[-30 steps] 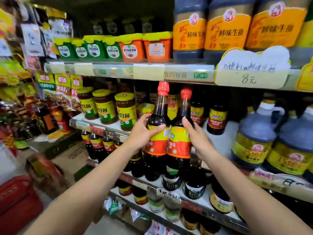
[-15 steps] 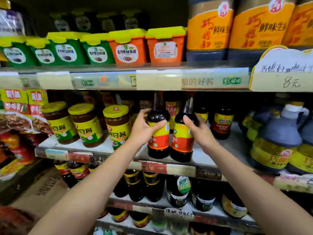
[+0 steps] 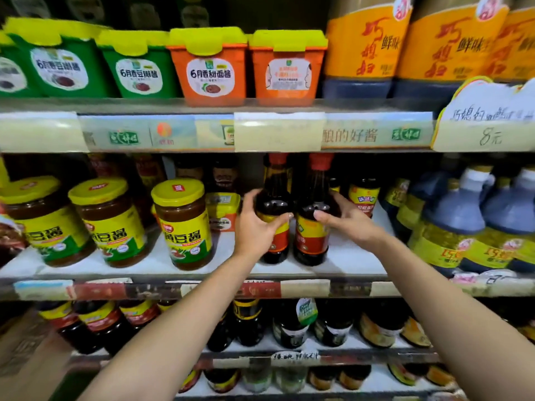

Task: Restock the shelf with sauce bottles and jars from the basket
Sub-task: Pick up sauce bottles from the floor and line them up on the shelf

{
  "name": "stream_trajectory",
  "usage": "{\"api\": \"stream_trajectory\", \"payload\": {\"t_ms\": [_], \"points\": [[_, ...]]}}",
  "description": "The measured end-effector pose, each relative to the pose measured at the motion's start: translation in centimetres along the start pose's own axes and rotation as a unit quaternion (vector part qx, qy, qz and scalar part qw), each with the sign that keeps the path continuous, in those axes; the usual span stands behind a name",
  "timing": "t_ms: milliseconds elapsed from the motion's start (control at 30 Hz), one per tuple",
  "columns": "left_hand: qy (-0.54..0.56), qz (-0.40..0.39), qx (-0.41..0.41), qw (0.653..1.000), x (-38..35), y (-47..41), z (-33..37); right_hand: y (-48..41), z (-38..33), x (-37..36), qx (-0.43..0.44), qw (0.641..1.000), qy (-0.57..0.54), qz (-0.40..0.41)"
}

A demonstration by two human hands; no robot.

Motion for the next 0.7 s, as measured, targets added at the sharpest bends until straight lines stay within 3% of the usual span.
{"api": "stream_trajectory", "payload": {"t_ms": [133, 333, 533, 700], "points": [[0.015, 0.018, 0.017, 1.000, -0.2, 0.4, -0.4, -0.2, 0.9, 0.1, -0.056, 0.995, -0.051, -0.060], [-0.025, -0.047, 0.002, 0.999, -1.0, 0.4, -1.3, 1.6, 2.7, -1.0, -0.019, 0.998, -0.045, 0.044], [-0.023, -0.225, 0.063, 0.972, -2.6, 1.3, -5.6, 2.5, 4.5, -2.0, 0.005, 0.982, 0.121, 0.144], [-0.055, -0.184, 0.080, 0.978, -1.6, 1.3, -6.5, 2.3, 6.1, -0.9, -0.052, 0.992, 0.075, 0.082]]}}
Point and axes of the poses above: each hand's wrist, its own y-axis away from the middle knuckle, its own x-axis out of the back of the hand, z = x × y, the point moved 8 cm from there along -y, towards the middle knuckle, and after that the axes turned 4 degrees about x, right-handed, at the moved point
